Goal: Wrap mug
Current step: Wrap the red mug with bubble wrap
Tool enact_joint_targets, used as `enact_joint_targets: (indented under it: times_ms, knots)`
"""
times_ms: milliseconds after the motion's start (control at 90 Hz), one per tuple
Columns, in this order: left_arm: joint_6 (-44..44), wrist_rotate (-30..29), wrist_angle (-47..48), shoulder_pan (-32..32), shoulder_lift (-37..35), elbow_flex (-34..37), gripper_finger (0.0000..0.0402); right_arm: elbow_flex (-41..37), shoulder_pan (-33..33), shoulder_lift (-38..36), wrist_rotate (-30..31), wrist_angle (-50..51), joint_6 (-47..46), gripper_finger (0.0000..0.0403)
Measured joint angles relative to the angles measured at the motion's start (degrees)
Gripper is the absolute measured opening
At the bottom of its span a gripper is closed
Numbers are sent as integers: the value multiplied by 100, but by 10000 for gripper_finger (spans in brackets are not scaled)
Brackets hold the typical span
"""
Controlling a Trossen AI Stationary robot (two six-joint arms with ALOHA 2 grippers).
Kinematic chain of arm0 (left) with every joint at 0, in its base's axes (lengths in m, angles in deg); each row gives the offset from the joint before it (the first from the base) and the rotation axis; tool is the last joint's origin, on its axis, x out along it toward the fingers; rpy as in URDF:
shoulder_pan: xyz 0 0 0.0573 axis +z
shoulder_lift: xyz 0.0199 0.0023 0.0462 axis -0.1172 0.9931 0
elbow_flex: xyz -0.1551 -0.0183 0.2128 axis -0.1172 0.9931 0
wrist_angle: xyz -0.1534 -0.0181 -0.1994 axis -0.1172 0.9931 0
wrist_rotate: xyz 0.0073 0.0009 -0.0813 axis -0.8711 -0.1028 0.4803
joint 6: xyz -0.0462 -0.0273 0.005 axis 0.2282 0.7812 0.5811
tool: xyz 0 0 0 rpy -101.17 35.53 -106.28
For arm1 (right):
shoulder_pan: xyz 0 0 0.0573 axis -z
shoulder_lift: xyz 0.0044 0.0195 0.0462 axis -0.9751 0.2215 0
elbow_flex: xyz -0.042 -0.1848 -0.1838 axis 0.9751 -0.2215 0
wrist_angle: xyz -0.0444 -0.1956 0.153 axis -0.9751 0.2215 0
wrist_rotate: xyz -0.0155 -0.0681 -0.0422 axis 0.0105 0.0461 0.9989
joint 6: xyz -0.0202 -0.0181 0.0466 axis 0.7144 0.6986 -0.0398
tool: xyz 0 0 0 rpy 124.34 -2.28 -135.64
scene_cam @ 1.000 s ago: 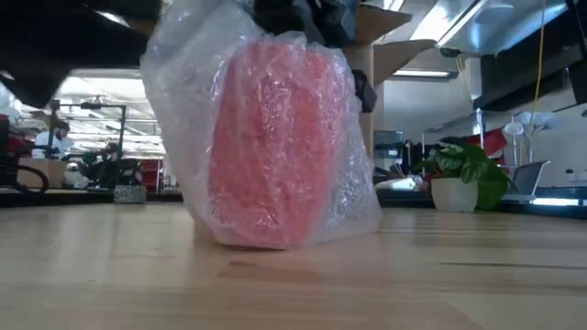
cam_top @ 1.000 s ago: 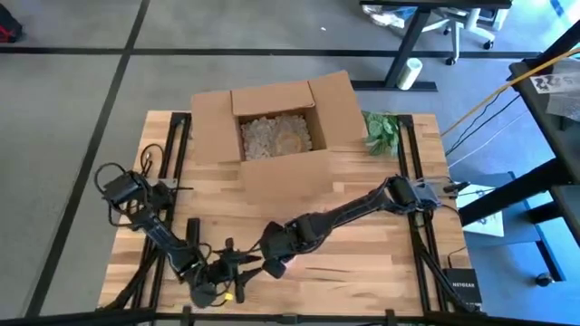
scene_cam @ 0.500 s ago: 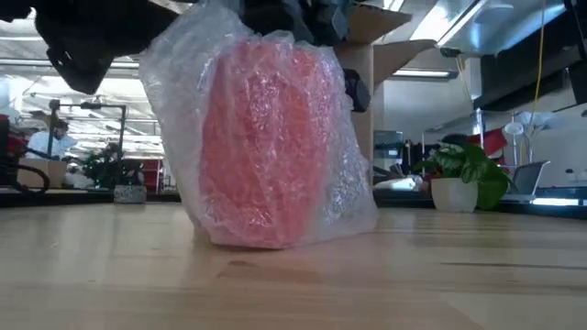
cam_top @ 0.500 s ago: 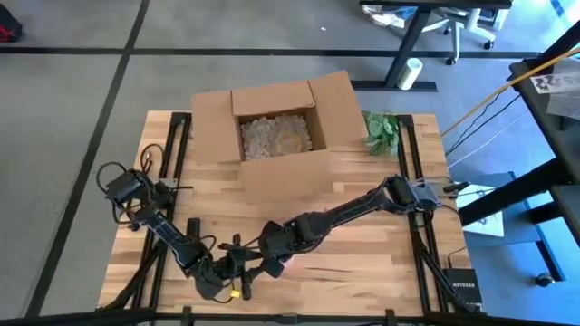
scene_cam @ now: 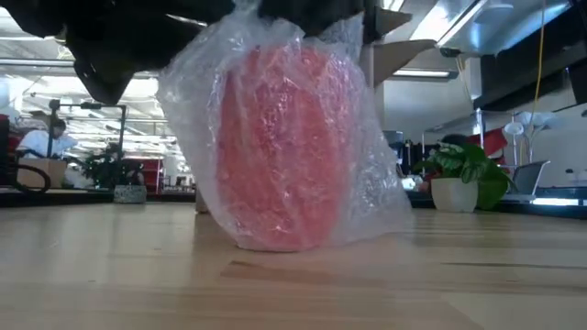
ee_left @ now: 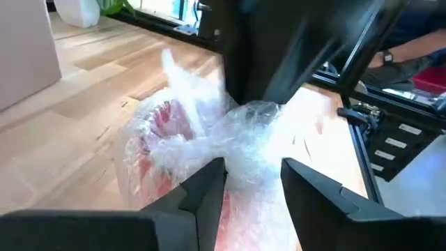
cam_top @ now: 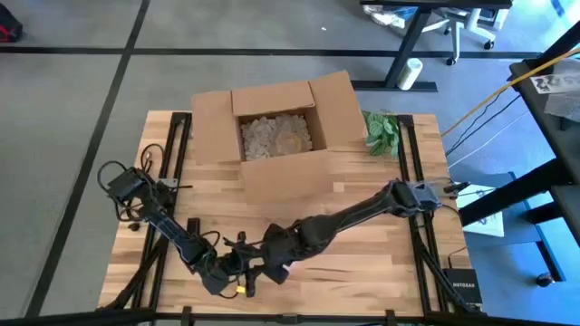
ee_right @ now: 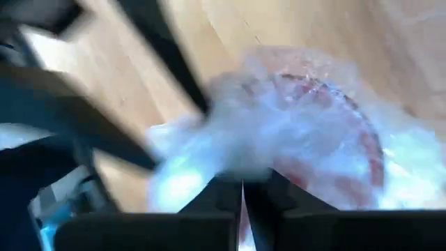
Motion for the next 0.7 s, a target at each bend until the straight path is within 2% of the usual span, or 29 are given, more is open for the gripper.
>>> enact_joint_targets:
  times_ms: [189,333,456,700]
  knots:
    - [3,-4,-2,2,2,4,129,766,-203,-10,831,1332,-290,0]
    - [7,-4,-16,0,4,7,129,792,-276,-7,978,2334,-864,0]
    - [18,-4,-20,0,9,7,129,614,-302,-9,739,2231,-983,0]
    - [45,-2,-28,-4,9,7,129,292,-286,-9,545,1389,-725,0]
